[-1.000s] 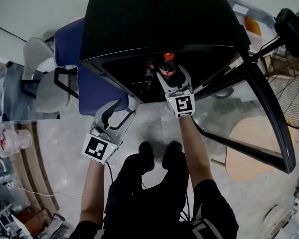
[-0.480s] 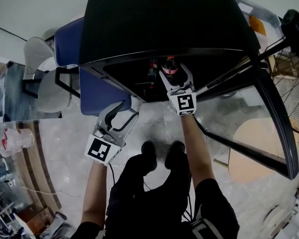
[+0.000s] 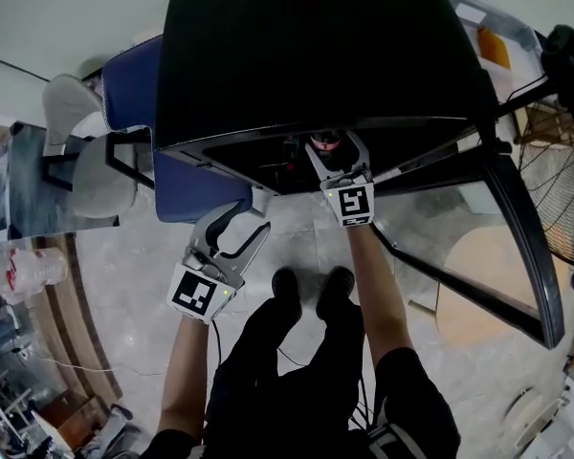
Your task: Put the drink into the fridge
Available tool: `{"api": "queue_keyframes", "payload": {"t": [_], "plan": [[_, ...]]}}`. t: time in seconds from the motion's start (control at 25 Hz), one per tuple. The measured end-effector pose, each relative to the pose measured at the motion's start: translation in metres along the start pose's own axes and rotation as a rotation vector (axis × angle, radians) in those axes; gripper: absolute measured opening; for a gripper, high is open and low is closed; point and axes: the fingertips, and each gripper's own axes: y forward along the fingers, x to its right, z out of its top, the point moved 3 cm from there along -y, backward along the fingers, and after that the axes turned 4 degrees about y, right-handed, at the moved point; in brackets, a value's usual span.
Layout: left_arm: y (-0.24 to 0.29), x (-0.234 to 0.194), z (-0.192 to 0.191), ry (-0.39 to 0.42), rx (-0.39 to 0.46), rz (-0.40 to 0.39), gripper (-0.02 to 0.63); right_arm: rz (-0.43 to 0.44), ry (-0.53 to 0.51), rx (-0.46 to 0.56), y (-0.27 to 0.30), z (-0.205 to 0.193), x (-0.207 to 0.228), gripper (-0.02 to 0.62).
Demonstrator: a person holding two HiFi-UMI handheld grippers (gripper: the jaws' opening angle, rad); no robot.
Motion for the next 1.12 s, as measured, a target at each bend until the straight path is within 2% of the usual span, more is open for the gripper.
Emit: {"api": "queue_keyframes", "payload": {"t": [0.36,0.8,1.0,1.12], "plan": [[0.000,0.001,-0.007,-0.031,-0.029,-0.013,0.204,0.011,0.010,-0.044,-0.006,-0.011,-0.003,0.361],[-0.016,0.011,0.012,-0.024,-0.038,-0.027,0.204,-0.019,0.014,-0.056,-0.039,0.019,-0.012,0.385],[-0.032,0.023,0.035,-0.017,-0.032,-0.049,0.204,-0.058,0.036,-0.083,-0.070,0.044,-0.015,0.358],[-0.043,0.031,0.053,-0.022,-0.019,-0.060,0.204,-0.063,0.054,-0.110,-0.095,0.066,-0.019,0.290]]}}
